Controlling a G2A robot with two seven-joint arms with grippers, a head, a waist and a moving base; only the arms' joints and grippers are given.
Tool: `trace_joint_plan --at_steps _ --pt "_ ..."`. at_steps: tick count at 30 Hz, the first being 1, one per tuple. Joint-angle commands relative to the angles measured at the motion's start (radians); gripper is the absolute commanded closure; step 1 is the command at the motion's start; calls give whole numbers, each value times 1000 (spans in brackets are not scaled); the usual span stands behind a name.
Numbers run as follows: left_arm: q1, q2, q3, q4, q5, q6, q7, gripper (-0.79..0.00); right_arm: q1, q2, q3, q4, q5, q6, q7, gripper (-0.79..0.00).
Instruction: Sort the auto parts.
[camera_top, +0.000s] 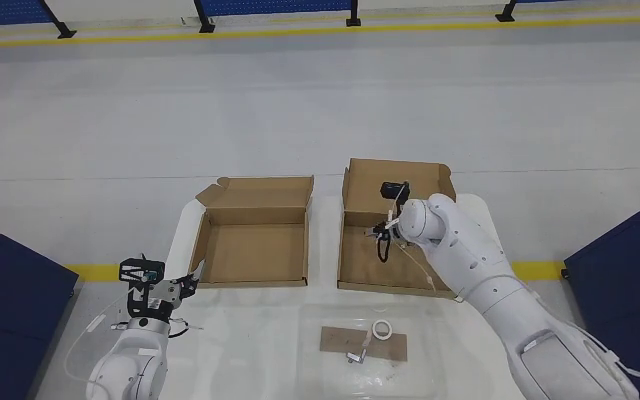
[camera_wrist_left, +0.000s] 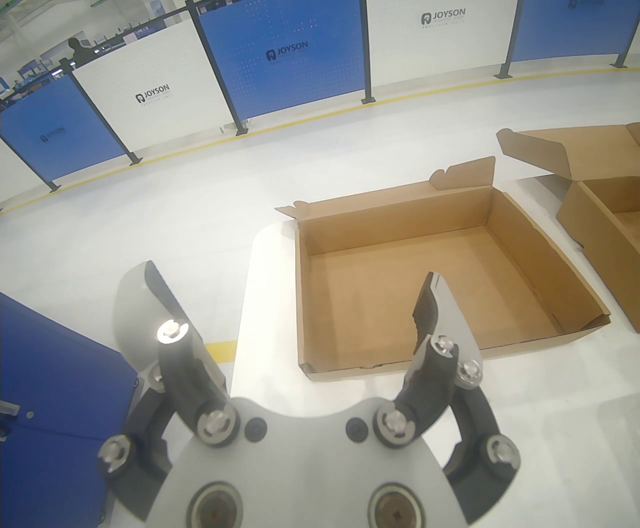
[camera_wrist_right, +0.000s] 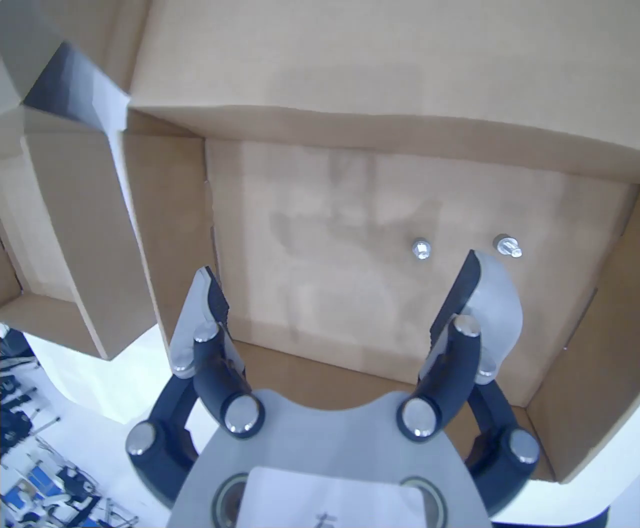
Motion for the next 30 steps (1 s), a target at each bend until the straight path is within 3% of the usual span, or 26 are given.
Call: trace_joint_plan --at_steps 1,9,14,24,30 --pt "0 0 0 0 0 0 0 -785 -17 16 19 -66 -25 -45 44 -785" --pt "0 0 0 0 0 0 0 -785 -190 102 176 -482 -103 -190 269 -785" --pt "0 0 0 0 0 0 0 -785 -291 133 247 -653 -108 -242 355 -785" --pt "0 0 0 0 0 0 0 -785 -291 133 247 -653 -108 -242 355 -785" --pt "0 0 0 0 0 0 0 -785 -315 140 179 -811 -195 -360 446 -785"
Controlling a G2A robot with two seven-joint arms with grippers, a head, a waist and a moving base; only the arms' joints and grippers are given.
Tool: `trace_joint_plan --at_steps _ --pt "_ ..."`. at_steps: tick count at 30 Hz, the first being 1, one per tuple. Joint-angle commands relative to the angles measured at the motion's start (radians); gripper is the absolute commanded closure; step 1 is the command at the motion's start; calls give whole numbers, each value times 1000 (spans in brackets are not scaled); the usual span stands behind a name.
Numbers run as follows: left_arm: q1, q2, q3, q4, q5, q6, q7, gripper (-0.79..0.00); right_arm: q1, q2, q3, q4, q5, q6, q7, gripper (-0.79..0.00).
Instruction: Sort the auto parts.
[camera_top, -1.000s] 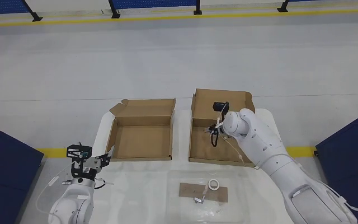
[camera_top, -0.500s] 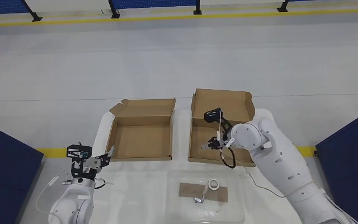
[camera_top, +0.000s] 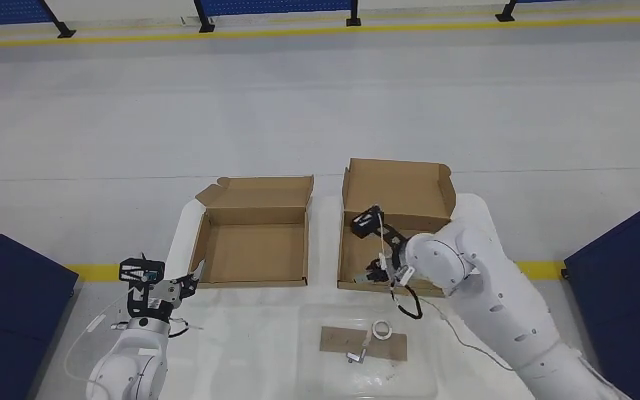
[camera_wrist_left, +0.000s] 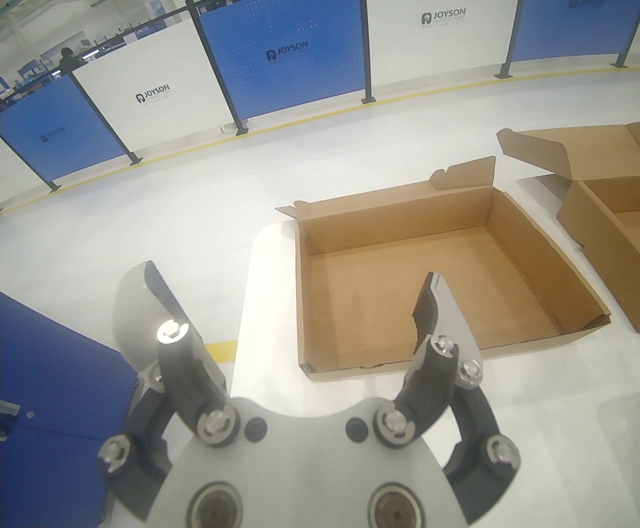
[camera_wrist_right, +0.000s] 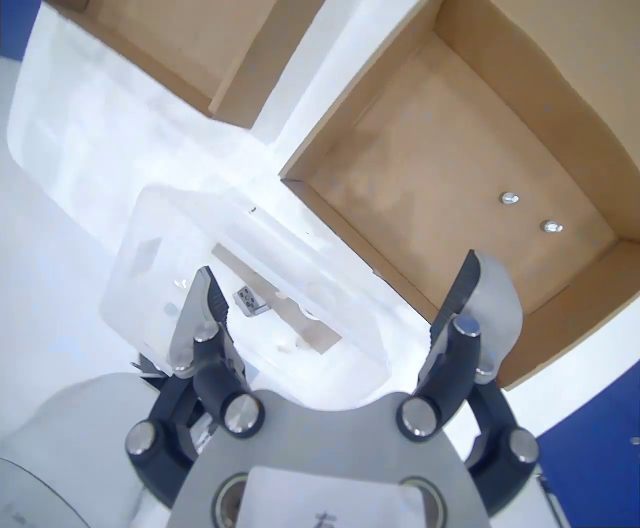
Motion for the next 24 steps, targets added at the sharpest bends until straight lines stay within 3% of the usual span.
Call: trace_joint_plan --at_steps 1,11,20,24 --pt "0 0 0 0 0 0 0 -785 -1 2 -11 -41 -6 -23 38 -785" --pt "0 0 0 0 0 0 0 -785 -2 14 -158 -86 -15 -185 77 -785" --pt "0 0 0 0 0 0 0 -785 -2 14 -158 -86 -15 -185 77 -785" --pt "0 0 0 0 0 0 0 -785 -5 9 -233 -63 -60 -234 77 -785"
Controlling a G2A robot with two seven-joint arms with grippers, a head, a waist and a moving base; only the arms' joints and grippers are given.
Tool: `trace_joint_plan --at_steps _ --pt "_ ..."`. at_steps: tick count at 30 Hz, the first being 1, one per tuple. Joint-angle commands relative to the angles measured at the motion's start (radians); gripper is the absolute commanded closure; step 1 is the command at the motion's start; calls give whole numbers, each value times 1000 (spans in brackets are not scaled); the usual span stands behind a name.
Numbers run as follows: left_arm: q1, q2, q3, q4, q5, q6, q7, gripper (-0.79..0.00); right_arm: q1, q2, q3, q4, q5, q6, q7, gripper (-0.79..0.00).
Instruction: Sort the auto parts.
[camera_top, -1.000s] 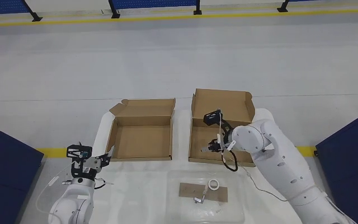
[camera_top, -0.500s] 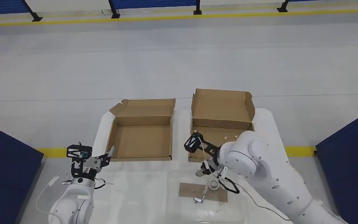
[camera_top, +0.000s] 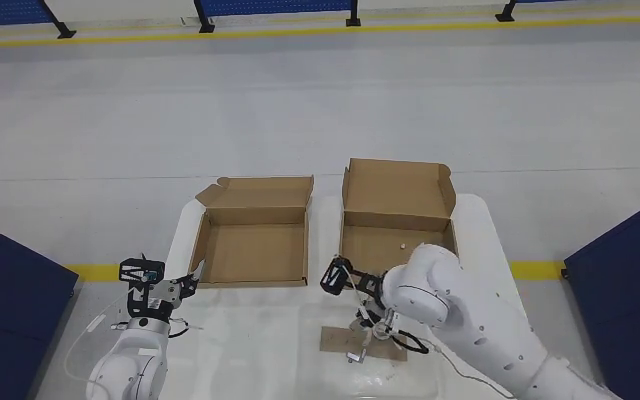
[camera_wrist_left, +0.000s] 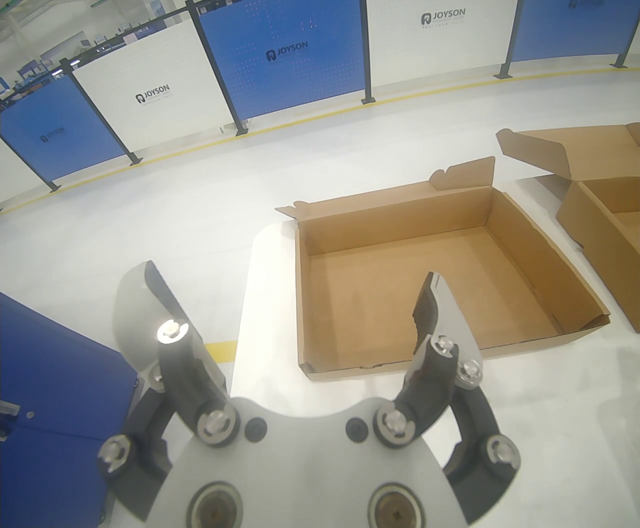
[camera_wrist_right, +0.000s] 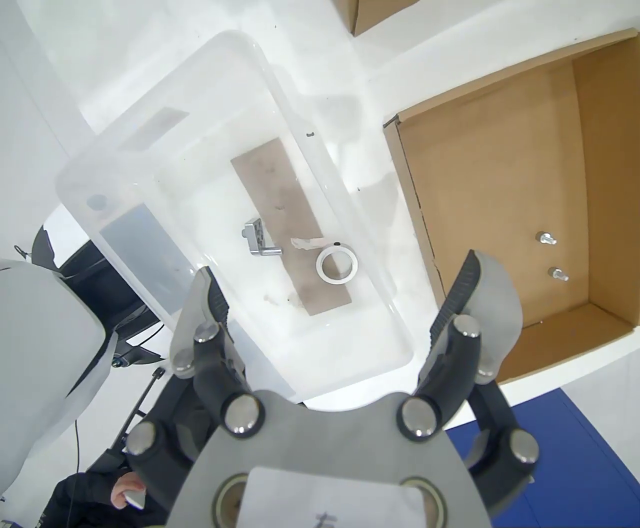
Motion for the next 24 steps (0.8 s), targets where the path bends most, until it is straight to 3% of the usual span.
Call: trace_joint_plan --at_steps 1,14,24 --pt "0 0 0 0 0 0 0 -785 10 -5 -42 11 0 -12 0 -785" --pt "0 0 0 0 0 0 0 -785 158 -53 -280 152 60 68 0 -785" --pt "0 0 0 0 0 0 0 -785 218 -64 -355 194 128 138 0 -785"
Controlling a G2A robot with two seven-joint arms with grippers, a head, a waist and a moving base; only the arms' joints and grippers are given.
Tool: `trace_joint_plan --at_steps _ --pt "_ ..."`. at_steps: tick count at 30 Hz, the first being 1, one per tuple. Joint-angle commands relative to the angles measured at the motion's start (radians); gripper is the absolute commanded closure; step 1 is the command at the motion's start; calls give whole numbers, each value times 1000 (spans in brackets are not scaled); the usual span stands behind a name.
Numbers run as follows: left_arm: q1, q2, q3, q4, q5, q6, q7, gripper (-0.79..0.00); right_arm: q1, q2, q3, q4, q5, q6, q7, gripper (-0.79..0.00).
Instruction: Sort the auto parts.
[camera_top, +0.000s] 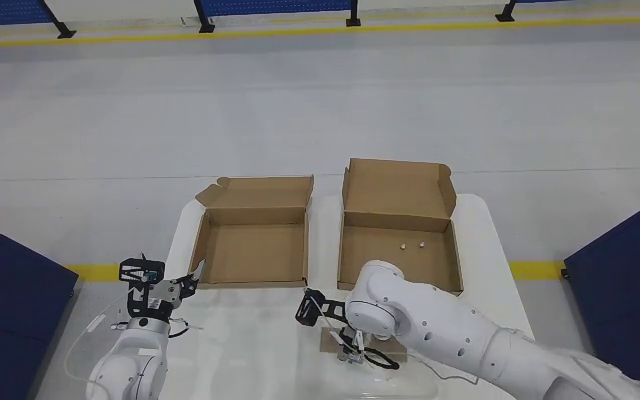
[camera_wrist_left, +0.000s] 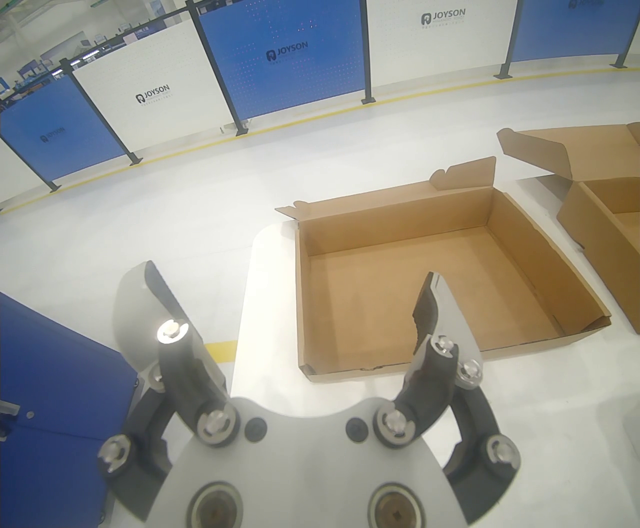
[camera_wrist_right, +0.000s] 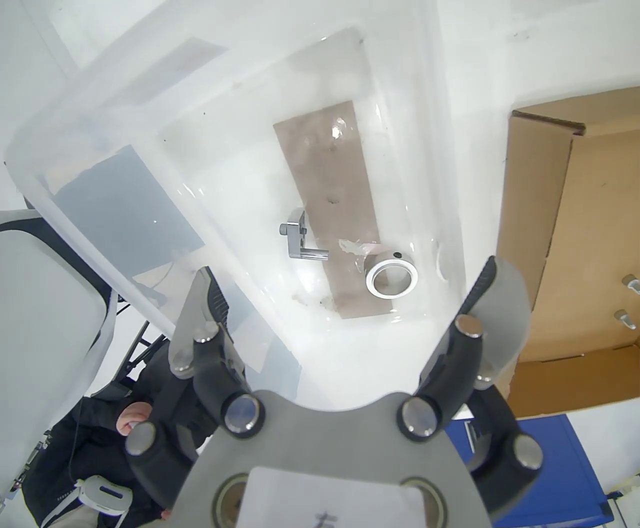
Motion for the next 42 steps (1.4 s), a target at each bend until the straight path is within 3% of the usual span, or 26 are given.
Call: trace_joint_plan --at_steps 1,13,27,42 --pt "0 0 0 0 0 0 0 -785 -1 0 1 0 -1 -1 0 -785" --pt "0 0 0 0 0 0 0 -785 -15 2 6 2 -22 1 -41 -785" --pt "0 0 0 0 0 0 0 -785 -109 44 61 -201 -155 21 0 -785" --pt "0 0 0 0 0 0 0 -785 -100 34 26 -99 -17 34 0 -785"
